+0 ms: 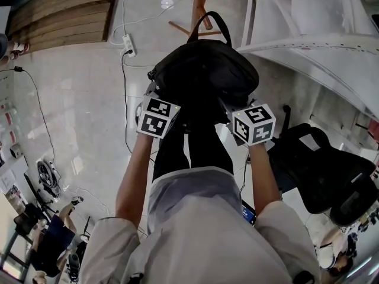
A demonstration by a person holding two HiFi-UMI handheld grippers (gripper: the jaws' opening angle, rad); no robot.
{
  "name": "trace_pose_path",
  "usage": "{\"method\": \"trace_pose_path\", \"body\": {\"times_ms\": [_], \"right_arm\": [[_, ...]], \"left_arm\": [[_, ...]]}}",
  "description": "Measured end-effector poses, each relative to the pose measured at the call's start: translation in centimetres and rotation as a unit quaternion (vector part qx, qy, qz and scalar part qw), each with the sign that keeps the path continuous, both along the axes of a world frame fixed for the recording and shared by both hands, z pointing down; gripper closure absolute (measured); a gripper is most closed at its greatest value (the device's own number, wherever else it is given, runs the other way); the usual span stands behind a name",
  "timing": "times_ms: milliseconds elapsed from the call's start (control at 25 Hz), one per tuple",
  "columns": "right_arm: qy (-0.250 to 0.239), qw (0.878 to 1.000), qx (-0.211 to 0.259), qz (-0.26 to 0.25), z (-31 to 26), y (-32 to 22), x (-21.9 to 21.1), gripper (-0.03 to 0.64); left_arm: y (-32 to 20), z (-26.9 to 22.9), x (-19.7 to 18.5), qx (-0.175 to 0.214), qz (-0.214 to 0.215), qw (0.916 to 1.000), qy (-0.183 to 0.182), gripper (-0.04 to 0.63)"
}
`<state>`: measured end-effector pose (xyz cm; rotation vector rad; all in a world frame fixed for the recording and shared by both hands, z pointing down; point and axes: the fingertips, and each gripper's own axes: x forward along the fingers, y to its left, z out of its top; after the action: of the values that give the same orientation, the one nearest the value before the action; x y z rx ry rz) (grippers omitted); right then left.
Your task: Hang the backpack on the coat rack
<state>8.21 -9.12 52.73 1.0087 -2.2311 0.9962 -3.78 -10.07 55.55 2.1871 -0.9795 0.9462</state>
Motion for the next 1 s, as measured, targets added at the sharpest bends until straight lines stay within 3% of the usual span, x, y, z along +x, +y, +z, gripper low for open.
{"method": "trace_pose_path", "body": {"times_ms": [1000], "right_arm": [[0.01,1.0,-0.025,-0.012,4.5,-1.8,-0.4,0.486]], "left_arm": [[-1.1,4.4,-0.4,-0.037,-0.006,0.9992,-0.009,0.482]]}}
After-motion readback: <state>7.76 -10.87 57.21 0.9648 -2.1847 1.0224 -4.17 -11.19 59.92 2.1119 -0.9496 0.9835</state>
